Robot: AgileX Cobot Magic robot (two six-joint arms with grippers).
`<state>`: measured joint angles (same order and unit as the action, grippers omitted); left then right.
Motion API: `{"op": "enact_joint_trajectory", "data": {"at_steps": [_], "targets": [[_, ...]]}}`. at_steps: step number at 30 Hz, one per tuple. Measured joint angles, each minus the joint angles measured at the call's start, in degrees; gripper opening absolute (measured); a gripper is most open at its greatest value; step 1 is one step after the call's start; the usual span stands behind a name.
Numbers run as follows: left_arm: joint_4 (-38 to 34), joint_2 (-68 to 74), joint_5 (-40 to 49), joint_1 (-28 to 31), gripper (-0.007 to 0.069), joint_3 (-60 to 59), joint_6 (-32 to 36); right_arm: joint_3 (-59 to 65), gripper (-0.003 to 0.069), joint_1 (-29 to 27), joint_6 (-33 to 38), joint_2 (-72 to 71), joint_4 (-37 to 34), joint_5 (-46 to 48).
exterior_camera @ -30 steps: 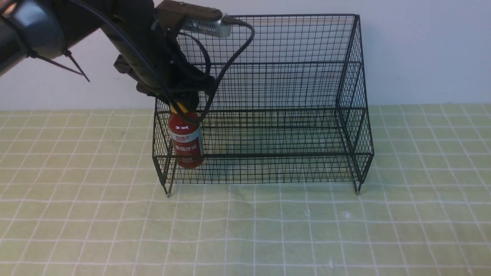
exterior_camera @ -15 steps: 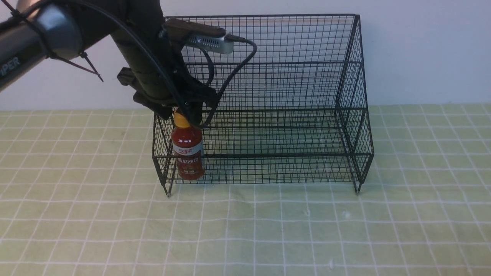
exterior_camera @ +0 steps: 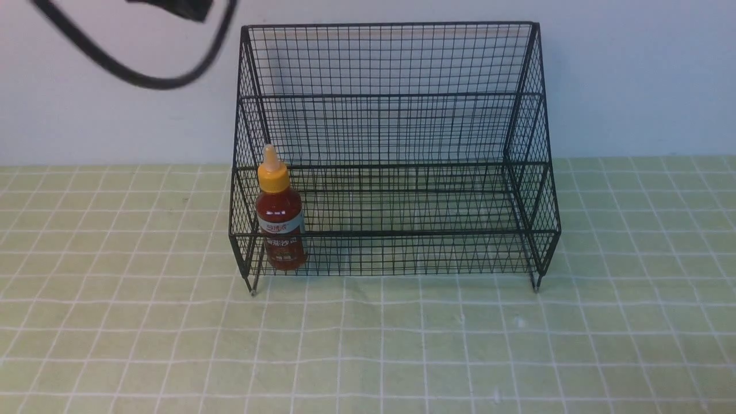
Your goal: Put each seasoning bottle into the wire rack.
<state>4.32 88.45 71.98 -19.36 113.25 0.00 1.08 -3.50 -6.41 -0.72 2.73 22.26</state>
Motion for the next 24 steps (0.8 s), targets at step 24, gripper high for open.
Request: {"op": "enact_joint_trajectory", "data": {"at_steps": [24], "targets": [[-6.6,-60.7,-16.9,0.0,-0.0006,-53.3,-0.4,0.0,-0.0015,0.0,0.0,0.0,0.0,0.0]]}}
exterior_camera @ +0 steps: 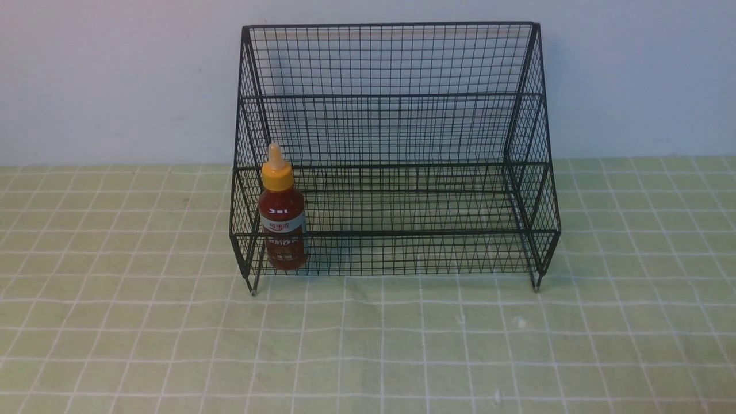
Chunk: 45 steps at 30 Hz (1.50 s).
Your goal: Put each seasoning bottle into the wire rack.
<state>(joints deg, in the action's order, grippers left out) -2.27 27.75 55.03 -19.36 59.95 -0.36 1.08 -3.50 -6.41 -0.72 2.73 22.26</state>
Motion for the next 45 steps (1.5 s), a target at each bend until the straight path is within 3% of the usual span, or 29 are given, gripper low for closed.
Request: {"op": "enact_joint_trajectory", "data": {"at_steps": [3,12,19,25,32,45], "targets": [[0.1,-6.1,0.4,0.0,-0.0006,-6.6,0.0,0.0,-0.0015,0.0,0.0,0.0,0.0,0.0],[4.1,-12.3,0.5,0.0,-0.0006,-11.5,-1.8,0.0,-0.0015,0.0,0.0,0.0,0.0,0.0],[10.9,-16.6,-11.4,2.7,-0.0006,-23.6,-4.0,0.0,-0.0015,0.0,0.0,0.0,0.0,0.0],[9.5,-26.9,-24.2,11.3,-0.0006,-43.0,-3.8,0.0,-0.0015,0.0,0.0,0.0,0.0,0.0],[8.7,-28.4,-32.5,14.2,-0.0006,-59.2,-2.0,0.0,-0.0015,0.0,0.0,0.0,0.0,0.0],[5.6,-28.4,-32.9,14.2,-0.0006,-61.4,-1.3,0.0,-0.0015,0.0,0.0,0.0,0.0,0.0]]}}
